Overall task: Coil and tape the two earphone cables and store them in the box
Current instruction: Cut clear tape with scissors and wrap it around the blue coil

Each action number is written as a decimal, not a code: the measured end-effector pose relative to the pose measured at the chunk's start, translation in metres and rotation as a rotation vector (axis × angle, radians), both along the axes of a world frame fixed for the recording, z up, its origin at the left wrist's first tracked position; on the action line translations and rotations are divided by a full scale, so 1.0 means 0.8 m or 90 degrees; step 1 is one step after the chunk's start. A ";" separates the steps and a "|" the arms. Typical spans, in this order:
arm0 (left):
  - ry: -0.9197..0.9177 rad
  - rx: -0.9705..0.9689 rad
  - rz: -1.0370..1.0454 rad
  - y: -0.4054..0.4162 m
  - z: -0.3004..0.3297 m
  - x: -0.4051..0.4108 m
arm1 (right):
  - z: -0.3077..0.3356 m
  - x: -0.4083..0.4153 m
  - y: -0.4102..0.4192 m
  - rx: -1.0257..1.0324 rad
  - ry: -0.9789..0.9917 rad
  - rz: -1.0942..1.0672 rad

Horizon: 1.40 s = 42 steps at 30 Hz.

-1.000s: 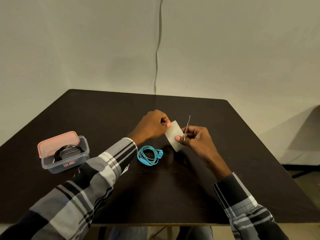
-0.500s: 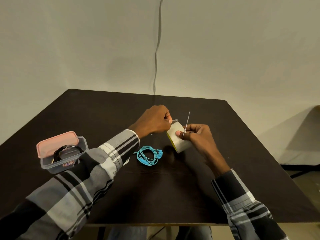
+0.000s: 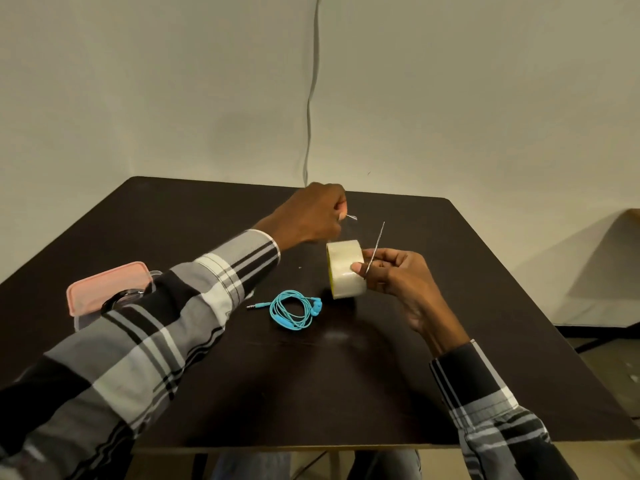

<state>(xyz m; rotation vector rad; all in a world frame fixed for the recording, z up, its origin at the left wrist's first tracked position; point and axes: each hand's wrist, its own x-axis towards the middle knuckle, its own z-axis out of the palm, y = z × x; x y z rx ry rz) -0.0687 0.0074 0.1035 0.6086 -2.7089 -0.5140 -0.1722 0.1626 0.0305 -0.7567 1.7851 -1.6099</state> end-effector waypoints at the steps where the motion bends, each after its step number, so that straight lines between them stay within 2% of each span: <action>1: 0.008 0.008 -0.002 -0.006 0.001 0.001 | -0.001 -0.001 0.001 0.001 0.002 0.006; 12: 0.012 0.000 0.006 -0.022 -0.006 0.013 | -0.002 -0.001 -0.003 -0.027 0.009 -0.028; 19: 0.073 -0.071 0.023 -0.009 -0.015 0.011 | 0.004 -0.002 -0.007 -0.027 0.011 -0.086; 22: 0.148 -0.077 0.023 0.001 0.002 0.005 | 0.008 -0.006 -0.009 -0.036 -0.012 -0.148; 27: 0.121 -0.166 -0.015 0.008 0.024 -0.005 | 0.010 -0.012 -0.002 -0.015 -0.038 -0.136; 33: 0.111 -0.165 -0.059 0.004 0.029 -0.005 | 0.020 -0.019 0.008 0.046 0.059 -0.063; 42: 0.124 -0.133 -0.074 -0.007 0.023 -0.002 | 0.056 -0.051 0.021 0.172 0.307 0.062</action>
